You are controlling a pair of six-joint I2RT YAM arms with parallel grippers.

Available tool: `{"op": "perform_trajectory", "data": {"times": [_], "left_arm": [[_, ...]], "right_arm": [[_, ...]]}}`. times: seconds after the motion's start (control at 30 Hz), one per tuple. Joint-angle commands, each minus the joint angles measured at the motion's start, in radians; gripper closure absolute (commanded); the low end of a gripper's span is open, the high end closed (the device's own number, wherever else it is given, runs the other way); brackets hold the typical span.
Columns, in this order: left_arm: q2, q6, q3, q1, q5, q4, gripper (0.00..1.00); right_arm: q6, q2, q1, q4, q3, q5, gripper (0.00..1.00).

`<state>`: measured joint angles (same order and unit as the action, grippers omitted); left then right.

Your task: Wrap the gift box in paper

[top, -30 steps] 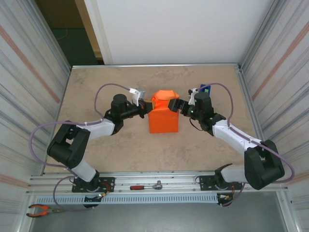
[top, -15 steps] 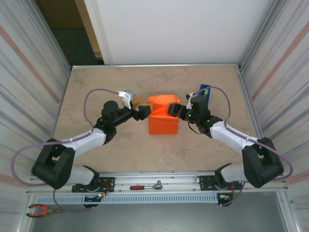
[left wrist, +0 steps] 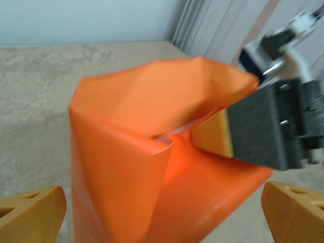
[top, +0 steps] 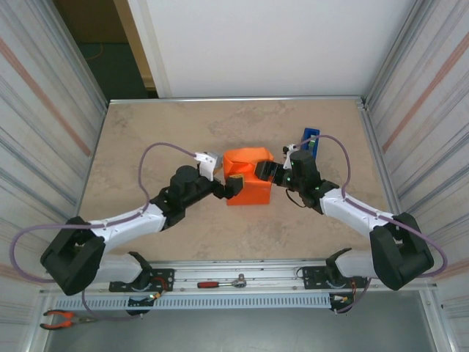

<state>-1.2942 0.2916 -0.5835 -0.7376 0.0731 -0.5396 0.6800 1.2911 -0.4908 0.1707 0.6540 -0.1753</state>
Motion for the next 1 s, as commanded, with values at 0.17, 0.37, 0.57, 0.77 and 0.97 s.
{"op": "perform_trajectory", "data": {"times": [0.17, 0.37, 0.57, 0.77, 0.97], "left_arm": [[-0.122, -0.059, -0.097, -0.001, -0.178, 0.059, 0.01], [-0.154, -0.014, -0.104, -0.002, -0.256, 0.05, 0.02], [-0.143, 0.017, -0.11, -0.002, -0.332, 0.07, 0.03], [-0.145, 0.024, -0.12, -0.001, -0.351, 0.086, 0.08], [-0.131, 0.027, -0.104, -0.008, -0.335, 0.087, 0.11]], "right_arm": [[-0.003, -0.022, -0.005, -0.106, 0.053, -0.001, 0.12], [-0.011, -0.119, -0.002, -0.19, 0.135, 0.007, 0.02], [-0.032, -0.195, -0.003, -0.252, 0.136, 0.08, 0.02], [-0.068, -0.193, -0.024, -0.255, 0.105, 0.134, 0.0], [-0.084, -0.155, -0.06, -0.226, 0.098, 0.156, 0.04]]}}
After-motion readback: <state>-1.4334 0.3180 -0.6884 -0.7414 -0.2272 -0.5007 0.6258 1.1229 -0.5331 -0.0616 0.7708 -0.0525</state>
